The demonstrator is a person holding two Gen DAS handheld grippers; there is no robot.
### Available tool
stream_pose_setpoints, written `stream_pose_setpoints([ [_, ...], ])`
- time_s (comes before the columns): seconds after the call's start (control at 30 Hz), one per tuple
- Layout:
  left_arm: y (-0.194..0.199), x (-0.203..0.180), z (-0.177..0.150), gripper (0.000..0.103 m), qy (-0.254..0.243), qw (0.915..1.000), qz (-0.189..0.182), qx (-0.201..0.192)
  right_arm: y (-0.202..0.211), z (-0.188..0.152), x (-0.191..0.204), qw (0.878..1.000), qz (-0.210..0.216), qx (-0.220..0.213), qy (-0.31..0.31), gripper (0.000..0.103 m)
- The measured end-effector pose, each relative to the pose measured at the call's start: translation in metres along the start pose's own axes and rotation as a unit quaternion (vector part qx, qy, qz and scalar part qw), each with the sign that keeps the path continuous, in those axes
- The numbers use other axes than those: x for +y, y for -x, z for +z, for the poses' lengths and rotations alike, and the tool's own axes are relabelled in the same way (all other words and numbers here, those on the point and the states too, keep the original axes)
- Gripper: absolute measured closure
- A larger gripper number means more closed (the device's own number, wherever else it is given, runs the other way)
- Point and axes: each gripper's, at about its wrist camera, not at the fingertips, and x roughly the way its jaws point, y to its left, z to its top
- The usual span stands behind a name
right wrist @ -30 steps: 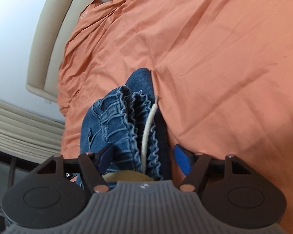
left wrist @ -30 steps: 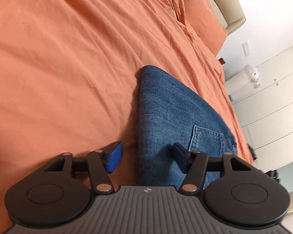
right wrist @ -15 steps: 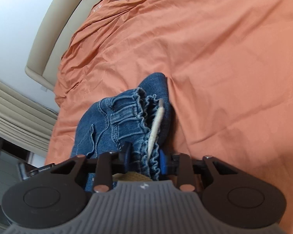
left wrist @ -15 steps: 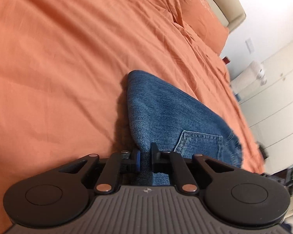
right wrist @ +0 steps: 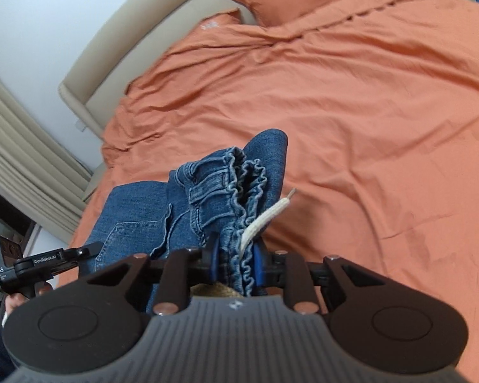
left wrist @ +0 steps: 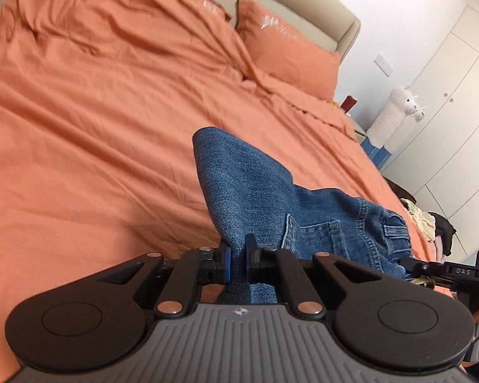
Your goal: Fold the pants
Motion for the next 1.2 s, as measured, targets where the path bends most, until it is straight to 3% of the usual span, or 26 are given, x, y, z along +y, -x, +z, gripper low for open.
stream_pose_setpoints([
  [0.27, 0.133, -0.023, 0.019, 0.095, -0.034, 0.9972, 0.034, -0.057, 0.049, -0.014, 0.092, 0.997, 0.059, -0.030, 0.040, 0.086],
  [0.5, 0.243, -0.034, 0.031, 0.095, -0.073, 0.9866, 0.105, -0.102, 0.060, -0.026, 0.175, 0.988, 0.136, -0.041, 0.060, 0.086],
  [0.63, 0.282, -0.024, 0.029, 0.095, -0.084, 0.9789, 0.149, -0.112, 0.050, -0.035, 0.217, 0.981, 0.174, -0.035, 0.071, 0.086],
  [0.77, 0.289, 0.011, 0.017, 0.095, -0.074, 0.9747, 0.180, -0.110, 0.020, -0.051, 0.246, 0.978, 0.195, -0.016, 0.067, 0.086],
  [0.93, 0.269, 0.071, 0.001, 0.095, -0.041, 0.9764, 0.190, -0.094, -0.033, -0.075, 0.261, 0.980, 0.184, 0.018, 0.073, 0.086],
  [1.2, 0.213, 0.172, -0.007, 0.095, 0.014, 0.9854, 0.153, -0.073, -0.118, -0.089, 0.251, 0.985, 0.141, 0.053, 0.080, 0.086],
])
